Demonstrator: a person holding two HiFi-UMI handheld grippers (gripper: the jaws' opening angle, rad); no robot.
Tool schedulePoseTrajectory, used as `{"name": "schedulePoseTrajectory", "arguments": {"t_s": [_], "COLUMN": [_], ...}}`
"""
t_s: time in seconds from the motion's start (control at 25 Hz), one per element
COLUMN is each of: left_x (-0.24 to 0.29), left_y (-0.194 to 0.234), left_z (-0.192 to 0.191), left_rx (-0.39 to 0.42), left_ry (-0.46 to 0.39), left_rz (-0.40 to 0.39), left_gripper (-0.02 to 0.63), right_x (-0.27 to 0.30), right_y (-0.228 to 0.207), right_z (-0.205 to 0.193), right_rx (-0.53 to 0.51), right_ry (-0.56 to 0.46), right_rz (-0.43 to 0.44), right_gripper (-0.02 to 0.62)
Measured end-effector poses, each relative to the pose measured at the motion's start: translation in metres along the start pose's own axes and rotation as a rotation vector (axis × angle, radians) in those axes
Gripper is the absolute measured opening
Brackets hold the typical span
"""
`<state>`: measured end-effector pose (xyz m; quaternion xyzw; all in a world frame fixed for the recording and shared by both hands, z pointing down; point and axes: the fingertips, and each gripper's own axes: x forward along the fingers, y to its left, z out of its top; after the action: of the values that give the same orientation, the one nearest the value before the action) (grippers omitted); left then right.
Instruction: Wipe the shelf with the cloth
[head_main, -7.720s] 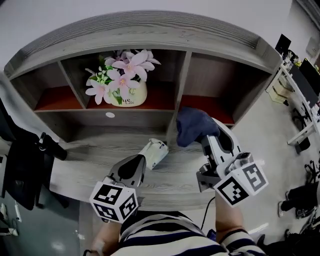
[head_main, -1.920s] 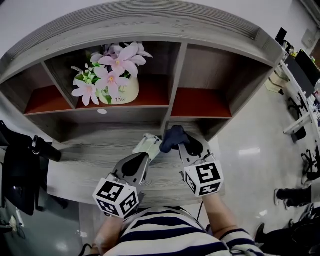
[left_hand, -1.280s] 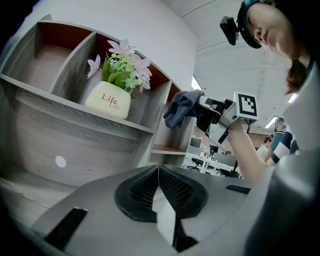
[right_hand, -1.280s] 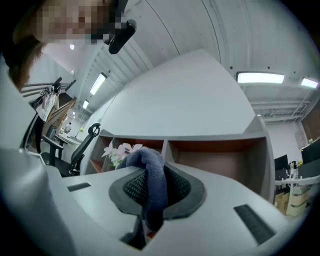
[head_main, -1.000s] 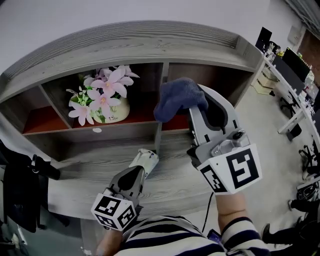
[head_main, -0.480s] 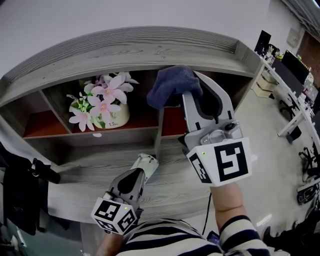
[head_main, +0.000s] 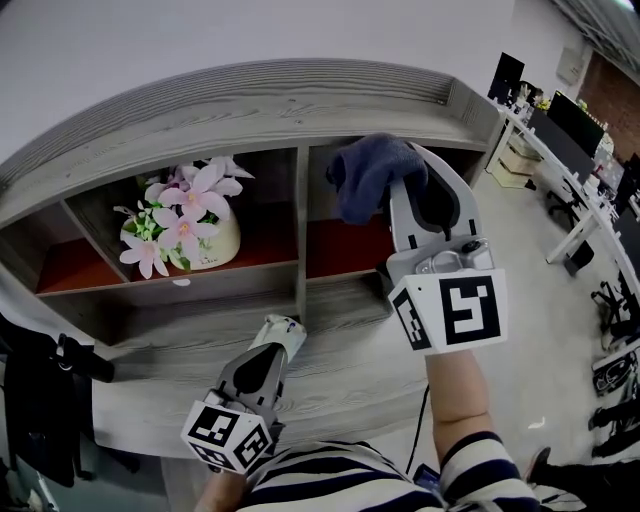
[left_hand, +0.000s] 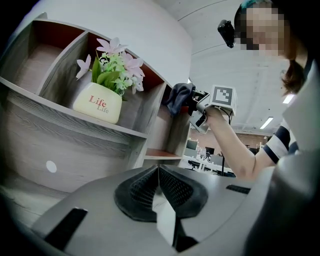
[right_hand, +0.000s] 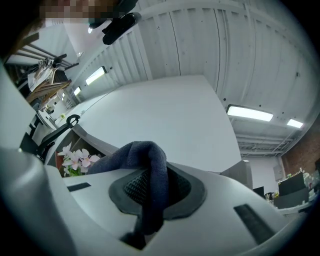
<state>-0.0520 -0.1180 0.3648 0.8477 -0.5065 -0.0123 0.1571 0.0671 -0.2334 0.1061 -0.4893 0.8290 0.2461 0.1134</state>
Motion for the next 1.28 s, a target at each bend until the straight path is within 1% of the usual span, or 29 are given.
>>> {"name": "schedulePoseTrajectory", "arguments": {"t_s": [0.44,0.56,0.88,1.04,1.16,1.28], "left_x": [0.016,0.02,0.025,0.029,0.031,0.033], "left_y": [-0.016,-0.02,-0.026,-0.028,-0.029,-0.029], "left_z": [-0.005,-0.005,-0.008,-0.01,-0.011,-0.012], "left_rx": [0.005,0.015,0.018,0.014,0.019,0.019], "left_ry": [0.025,0.028,0.04,0.046,0.049,0.049], "left_rz": [-0.06,-0.075,-0.094,-0.098,-0.104,-0.102], "left_gripper": [0.021,0.021,0.021,0.021,0.021,0.021], "right_x": [-0.022,-0.027,-0.035,-0.038,-0.041,-0.048], "right_y": [-0.067,-0.083,-0.116,-0.124,-0.119,-0.115], "right_z": [-0.018,-0.023,-0.038,-0.041,-0.037,-0.027], "right_rx": [-0.069,-0.071,-0.082,-0.057,-0.038,0.004], "right_ry": [0.066,0.086,0.133,0.141,0.139,0.11], "right_rz": [-0.154,-0.196,-0.265,-0.269,-0.246,-0.218], "right_gripper": [0.054,0.055,0.054,0.055,0.055,0.055]}}
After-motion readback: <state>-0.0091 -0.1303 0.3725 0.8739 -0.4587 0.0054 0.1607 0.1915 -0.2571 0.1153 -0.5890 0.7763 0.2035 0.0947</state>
